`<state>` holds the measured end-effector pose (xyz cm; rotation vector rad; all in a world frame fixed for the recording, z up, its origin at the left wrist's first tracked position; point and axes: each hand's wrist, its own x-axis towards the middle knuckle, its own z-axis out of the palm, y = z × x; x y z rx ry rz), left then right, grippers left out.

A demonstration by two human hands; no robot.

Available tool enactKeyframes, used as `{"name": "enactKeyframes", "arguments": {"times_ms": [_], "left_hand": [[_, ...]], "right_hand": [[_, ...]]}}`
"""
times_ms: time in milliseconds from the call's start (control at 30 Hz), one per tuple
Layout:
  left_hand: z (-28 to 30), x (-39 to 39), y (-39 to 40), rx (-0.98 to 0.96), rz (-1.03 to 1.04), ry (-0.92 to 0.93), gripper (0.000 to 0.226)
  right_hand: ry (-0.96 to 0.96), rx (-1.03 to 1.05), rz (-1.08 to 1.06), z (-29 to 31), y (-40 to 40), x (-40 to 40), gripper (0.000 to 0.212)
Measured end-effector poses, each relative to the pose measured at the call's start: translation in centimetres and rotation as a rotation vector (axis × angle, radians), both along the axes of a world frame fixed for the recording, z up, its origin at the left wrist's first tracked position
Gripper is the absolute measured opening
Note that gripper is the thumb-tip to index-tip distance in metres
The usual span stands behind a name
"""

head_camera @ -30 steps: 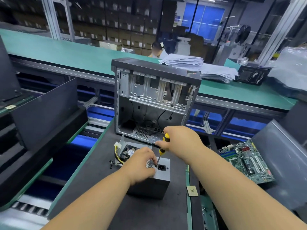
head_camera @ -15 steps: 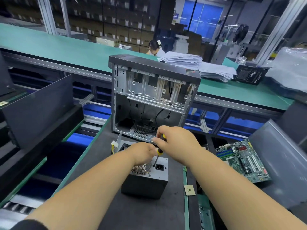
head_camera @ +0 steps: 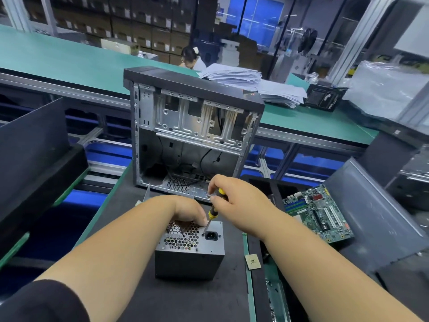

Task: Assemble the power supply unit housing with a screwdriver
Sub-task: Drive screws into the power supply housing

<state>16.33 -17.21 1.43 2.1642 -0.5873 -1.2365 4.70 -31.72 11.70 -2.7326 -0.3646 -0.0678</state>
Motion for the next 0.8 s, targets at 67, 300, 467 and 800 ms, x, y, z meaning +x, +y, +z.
{"name": "enactKeyframes", "arguments": {"times_ms": [67,300,467,800], "left_hand": [[-0.3,0.2,-0.1,-0.014,0.046,0.046,0.016],[-1.3,0.9,-0.3,-0.013,-0.001,0.018,0.011],[-2.0,1.0,-0.3,-0.044,0.017,0.026,0.014],[-2.3,1.4,-0.3,-0.041,-0.024,-0.027,0.016]], "right_hand": [[0.021,-0.006,0.008,0.2,0.0,-0.1,0.014],[-0.028,-0.082,-0.065,0.3,0.5,0.3,0.021],[-0.053,-0.141,-0.078,0.3,1.0,0.4,0.020],[-0.149,-0.255,-0.107,-0.2,1.4,1.1,0.032]]}}
